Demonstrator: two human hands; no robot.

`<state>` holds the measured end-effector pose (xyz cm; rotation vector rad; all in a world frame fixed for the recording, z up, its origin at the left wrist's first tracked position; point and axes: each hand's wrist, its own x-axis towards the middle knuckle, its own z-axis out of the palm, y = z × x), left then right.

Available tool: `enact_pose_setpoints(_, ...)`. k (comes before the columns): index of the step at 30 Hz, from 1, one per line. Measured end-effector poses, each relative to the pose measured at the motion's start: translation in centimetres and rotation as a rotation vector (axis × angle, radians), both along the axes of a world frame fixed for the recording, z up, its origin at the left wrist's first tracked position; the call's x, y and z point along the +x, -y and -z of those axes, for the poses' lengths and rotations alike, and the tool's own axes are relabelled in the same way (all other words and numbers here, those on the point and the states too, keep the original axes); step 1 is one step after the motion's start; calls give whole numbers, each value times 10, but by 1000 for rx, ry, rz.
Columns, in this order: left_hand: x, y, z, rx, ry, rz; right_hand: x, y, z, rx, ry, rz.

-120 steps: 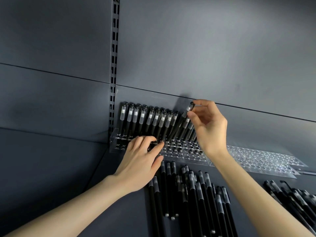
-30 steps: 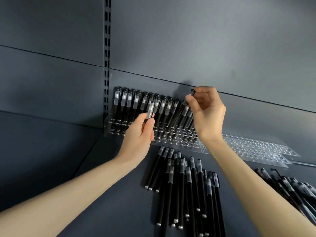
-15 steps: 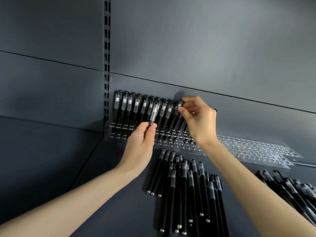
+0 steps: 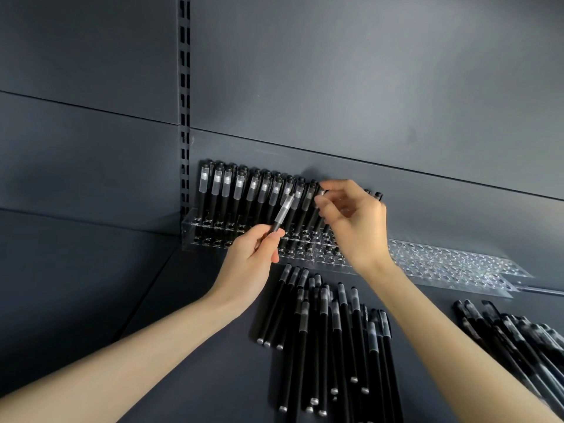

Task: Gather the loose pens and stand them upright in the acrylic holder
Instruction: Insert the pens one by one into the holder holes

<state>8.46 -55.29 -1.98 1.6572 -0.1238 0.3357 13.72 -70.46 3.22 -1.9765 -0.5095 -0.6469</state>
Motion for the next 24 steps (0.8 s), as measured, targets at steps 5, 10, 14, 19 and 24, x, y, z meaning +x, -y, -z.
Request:
enact_pose_setpoints(5,-7,8,-2,-82,-16,159,-15,-1,1,143,-249,-312)
enact_pose_setpoints(10,-8,8,-1,-9,3,251,-14,3,5,188,-276,-337)
enact_pose_setpoints(14,-7,9,-1,33,-9,283,-14,4,6,214,-303,-353)
enact_pose_setpoints(19,0,0,4,304,61,101,-10,12,-7,233,-183,-261)
enact_pose_setpoints(24,11,-10,19,881,401,-223,-1,23,-22,276,27,-64)
